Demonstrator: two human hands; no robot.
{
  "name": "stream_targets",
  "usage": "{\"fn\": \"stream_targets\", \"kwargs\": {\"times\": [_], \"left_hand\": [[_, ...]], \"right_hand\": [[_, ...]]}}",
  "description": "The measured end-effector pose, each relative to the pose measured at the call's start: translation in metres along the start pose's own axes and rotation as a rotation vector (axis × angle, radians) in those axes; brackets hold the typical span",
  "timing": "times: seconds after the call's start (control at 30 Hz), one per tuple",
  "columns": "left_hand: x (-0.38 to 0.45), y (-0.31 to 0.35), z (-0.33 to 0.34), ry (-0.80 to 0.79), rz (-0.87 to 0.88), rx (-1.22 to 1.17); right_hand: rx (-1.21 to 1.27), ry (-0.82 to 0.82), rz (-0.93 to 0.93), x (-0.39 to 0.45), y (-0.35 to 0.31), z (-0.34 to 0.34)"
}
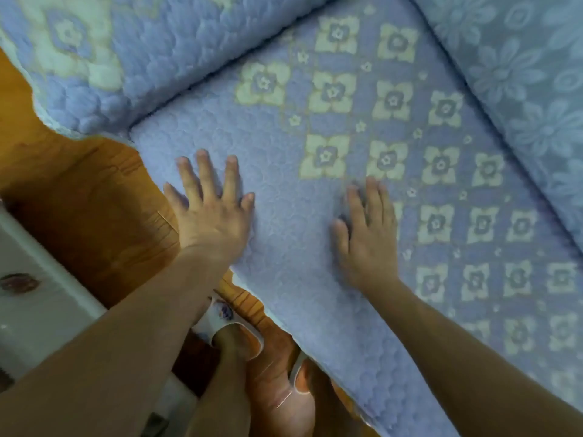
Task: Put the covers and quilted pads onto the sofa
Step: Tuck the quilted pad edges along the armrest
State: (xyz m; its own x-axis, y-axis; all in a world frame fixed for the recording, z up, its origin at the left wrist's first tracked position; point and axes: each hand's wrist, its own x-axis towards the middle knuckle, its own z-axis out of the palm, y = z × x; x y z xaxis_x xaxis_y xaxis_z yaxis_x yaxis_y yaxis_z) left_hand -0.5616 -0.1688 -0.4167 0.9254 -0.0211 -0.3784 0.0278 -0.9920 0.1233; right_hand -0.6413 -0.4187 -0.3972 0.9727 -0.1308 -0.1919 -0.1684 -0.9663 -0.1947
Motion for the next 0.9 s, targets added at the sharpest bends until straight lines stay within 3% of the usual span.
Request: {"fn": "stream_targets", "kwargs": {"times": [0.07,0.17,0.23,0.33,0.43,0.5,0.6,0.67,0.77,0.8,0.9], "left_hand": [[-0.004,0.004,-0.012,-0.050,-0.031,0.033],[-0.016,0.012,-0.025,-0.029,0.000,0.156],[-0.037,0.034,-0.032,0.008,0.184,0.307],[-0.098,0.085,-0.015,-0.083,0.683,0.434],[-0.174,0.130,0.021,-0.259,0.918,0.351],[-0.217,0.142,0.042,-0.339,0.907,0.391],[-0.260,0.138,0.060,-0.463,0.721,0.442],[-0.277,0.145,0.054,-0.440,0.597,0.582],[-0.293,0.177,0.024,-0.639,0.402,0.604],[-0.302,0.189,0.008,-0.687,0.389,0.582],[-0.336,0.221,-0.052,-0.643,0.418,0.537]], "right_hand": [[0.017,-0.115,0.207,-0.081,0.042,0.001],[0.079,-0.282,0.693,-0.188,0.092,0.000],[0.128,-0.376,0.883,-0.212,0.101,-0.008],[0.198,-0.317,0.832,-0.201,0.088,-0.017],[0.257,-0.181,0.501,-0.199,0.071,-0.018],[0.175,-0.163,0.441,-0.238,0.087,-0.011],[0.124,-0.297,0.861,-0.353,0.150,-0.001],[0.161,-0.464,1.000,-0.420,0.190,-0.010],[0.383,-0.615,1.256,-0.464,0.238,-0.040],[0.464,-0.673,1.299,-0.470,0.246,-0.058],[0.543,-0.670,1.143,-0.476,0.248,-0.135]]}}
